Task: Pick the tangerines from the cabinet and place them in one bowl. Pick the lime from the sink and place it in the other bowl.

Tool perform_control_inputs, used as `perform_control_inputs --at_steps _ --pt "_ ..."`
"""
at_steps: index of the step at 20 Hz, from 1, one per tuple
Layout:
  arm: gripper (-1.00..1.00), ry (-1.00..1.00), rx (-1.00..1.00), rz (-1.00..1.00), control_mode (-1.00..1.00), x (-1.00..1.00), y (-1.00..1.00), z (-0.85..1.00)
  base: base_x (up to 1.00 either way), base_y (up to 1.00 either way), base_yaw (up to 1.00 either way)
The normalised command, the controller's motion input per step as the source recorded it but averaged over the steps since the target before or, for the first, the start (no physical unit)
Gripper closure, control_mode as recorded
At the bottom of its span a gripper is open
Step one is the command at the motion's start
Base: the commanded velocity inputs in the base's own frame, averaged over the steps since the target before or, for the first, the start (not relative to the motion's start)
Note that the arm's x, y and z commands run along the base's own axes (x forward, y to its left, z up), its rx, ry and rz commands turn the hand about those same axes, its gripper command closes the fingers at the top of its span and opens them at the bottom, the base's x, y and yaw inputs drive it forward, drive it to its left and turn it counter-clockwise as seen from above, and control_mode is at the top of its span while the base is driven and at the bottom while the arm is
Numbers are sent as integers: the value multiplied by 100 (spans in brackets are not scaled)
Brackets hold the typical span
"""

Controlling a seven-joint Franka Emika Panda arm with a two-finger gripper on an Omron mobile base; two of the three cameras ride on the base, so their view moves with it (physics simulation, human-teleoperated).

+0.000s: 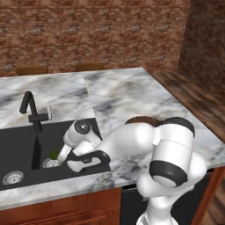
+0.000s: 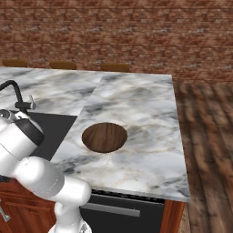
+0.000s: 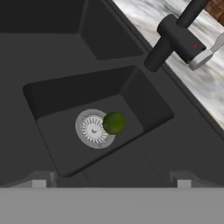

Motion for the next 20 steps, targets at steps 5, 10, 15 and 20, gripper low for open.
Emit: perform_control_inputs --at_steps 5,10,15,20 --pt "-100 0 2 -1 -100 5 19 0 0 0 0" --pt "-100 5 -3 0 -100 2 7 0 0 0 0" --pt "-100 13 -7 0 -100 19 18 0 0 0 0" --pt "-100 15 -6 0 -100 14 9 0 0 0 0"
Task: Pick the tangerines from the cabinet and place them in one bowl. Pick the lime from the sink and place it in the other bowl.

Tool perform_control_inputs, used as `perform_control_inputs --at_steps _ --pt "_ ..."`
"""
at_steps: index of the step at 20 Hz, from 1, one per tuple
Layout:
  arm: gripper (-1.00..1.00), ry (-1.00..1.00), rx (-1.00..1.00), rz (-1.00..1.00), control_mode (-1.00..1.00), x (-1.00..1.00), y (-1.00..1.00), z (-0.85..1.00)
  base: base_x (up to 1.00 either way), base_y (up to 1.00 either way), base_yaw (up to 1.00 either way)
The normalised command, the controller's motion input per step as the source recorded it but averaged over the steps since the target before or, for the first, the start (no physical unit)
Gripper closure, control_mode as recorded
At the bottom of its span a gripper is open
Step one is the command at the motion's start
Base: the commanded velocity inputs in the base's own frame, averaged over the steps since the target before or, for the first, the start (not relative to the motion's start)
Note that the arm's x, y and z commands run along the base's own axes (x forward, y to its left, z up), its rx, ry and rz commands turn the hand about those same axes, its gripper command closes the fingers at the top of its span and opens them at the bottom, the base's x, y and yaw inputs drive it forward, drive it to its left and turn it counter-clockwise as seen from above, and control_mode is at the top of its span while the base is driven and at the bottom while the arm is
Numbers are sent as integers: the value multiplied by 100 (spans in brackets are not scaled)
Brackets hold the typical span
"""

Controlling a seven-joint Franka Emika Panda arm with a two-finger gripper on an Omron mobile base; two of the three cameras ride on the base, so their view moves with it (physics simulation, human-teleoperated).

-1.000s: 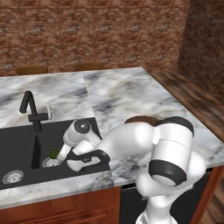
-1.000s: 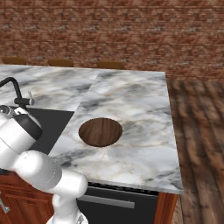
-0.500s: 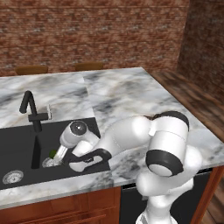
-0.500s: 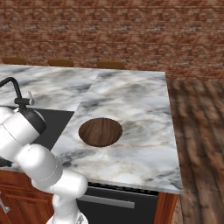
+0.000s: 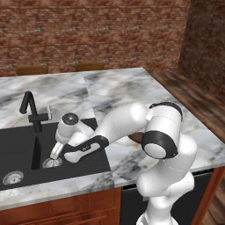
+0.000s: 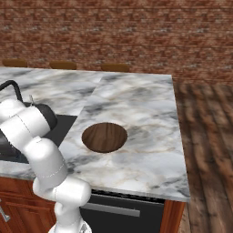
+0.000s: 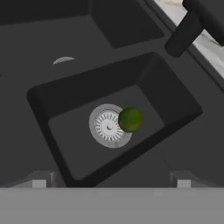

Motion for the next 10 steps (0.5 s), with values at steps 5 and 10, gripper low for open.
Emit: perform_control_inputs --at_steps 5,10 --pt "-100 7 -6 0 -100 7 7 0 0 0 0" --pt "-100 1 -2 0 -100 0 0 0 0 0 0"
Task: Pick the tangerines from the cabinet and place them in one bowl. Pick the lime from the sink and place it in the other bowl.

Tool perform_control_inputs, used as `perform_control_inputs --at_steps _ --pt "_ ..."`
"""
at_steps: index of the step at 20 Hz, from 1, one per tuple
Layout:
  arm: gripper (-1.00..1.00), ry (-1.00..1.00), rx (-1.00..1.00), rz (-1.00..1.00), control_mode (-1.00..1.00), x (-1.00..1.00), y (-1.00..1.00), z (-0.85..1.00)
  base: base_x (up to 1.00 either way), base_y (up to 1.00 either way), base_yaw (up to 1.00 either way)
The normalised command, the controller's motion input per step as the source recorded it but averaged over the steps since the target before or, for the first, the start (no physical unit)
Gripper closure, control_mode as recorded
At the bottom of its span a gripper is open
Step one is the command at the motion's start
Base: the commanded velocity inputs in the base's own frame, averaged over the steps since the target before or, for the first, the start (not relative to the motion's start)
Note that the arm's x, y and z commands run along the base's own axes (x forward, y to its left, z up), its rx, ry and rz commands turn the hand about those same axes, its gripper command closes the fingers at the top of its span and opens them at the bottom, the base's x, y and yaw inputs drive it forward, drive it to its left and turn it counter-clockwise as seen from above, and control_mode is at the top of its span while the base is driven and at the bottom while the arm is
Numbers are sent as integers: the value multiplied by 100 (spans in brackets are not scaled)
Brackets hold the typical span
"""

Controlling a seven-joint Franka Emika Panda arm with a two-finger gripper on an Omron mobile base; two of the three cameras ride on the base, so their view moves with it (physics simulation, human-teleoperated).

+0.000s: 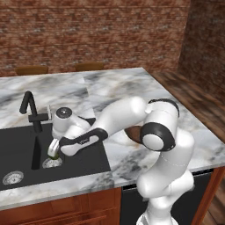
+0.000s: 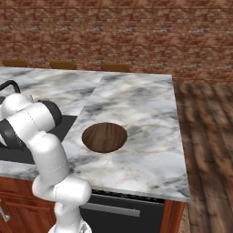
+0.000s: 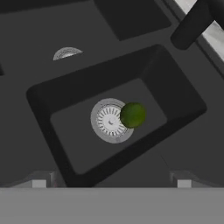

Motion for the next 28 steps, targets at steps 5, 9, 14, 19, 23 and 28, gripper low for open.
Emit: perform_control_inputs --at_steps 5,9,14,19,23,28 --pt "-100 0 0 0 -100 3 0 -4 0 0 0" --pt "-100 4 0 0 -100 13 3 -14 0 0 0" --pt "-100 3 0 0 -100 14 4 -20 0 0 0" --pt "-100 0 -5 0 -100 15 19 -22 0 0 0" --pt "-100 0 -9 0 -100 22 24 -22 0 0 0" --pt "-100 1 -7 0 -100 30 25 -25 0 0 0"
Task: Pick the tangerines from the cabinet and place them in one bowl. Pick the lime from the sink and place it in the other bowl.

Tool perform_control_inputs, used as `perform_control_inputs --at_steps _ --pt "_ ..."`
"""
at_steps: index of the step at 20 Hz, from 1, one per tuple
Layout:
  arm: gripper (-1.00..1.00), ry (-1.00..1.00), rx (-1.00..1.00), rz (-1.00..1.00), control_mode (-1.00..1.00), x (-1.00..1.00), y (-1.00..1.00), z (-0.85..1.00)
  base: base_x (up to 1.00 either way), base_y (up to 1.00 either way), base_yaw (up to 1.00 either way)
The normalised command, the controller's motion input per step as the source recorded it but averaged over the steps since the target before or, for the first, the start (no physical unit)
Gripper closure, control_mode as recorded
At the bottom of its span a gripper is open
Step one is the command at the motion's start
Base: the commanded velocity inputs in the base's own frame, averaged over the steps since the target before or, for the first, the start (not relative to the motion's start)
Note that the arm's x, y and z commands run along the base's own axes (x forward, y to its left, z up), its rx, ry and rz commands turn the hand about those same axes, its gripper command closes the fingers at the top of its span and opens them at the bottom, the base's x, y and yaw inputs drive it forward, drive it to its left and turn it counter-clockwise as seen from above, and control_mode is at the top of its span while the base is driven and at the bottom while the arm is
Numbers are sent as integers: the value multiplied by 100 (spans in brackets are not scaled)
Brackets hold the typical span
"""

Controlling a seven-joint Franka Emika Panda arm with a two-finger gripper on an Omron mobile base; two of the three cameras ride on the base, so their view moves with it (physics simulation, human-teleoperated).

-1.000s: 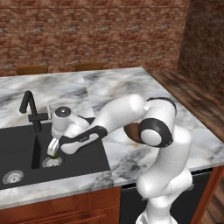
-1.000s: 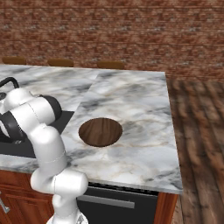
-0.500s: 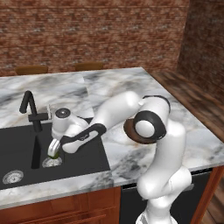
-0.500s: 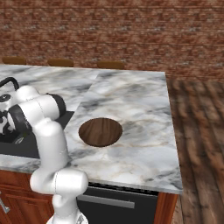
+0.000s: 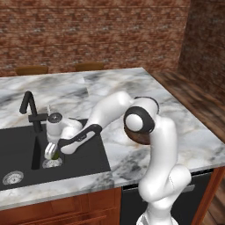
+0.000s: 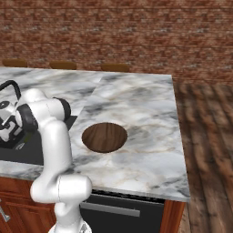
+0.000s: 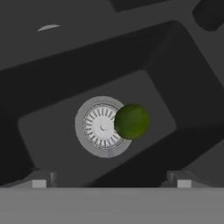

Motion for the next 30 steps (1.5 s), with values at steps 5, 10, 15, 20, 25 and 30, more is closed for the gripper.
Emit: perform_control_inputs --at_steps 5,10,15,20,25,30 --pt "-100 3 -2 0 -100 38 27 -24 0 0 0" --pt "-100 2 0 0 -100 37 18 -19 0 0 0" --pt "-100 3 -2 0 -100 46 21 -26 0 0 0" --pt "-100 3 -5 0 -100 28 12 -28 0 0 0" --pt "-100 2 -4 0 -100 1 0 -26 0 0 0" --pt "-100 1 -2 4 -100 -2 -4 -23 0 0 0"
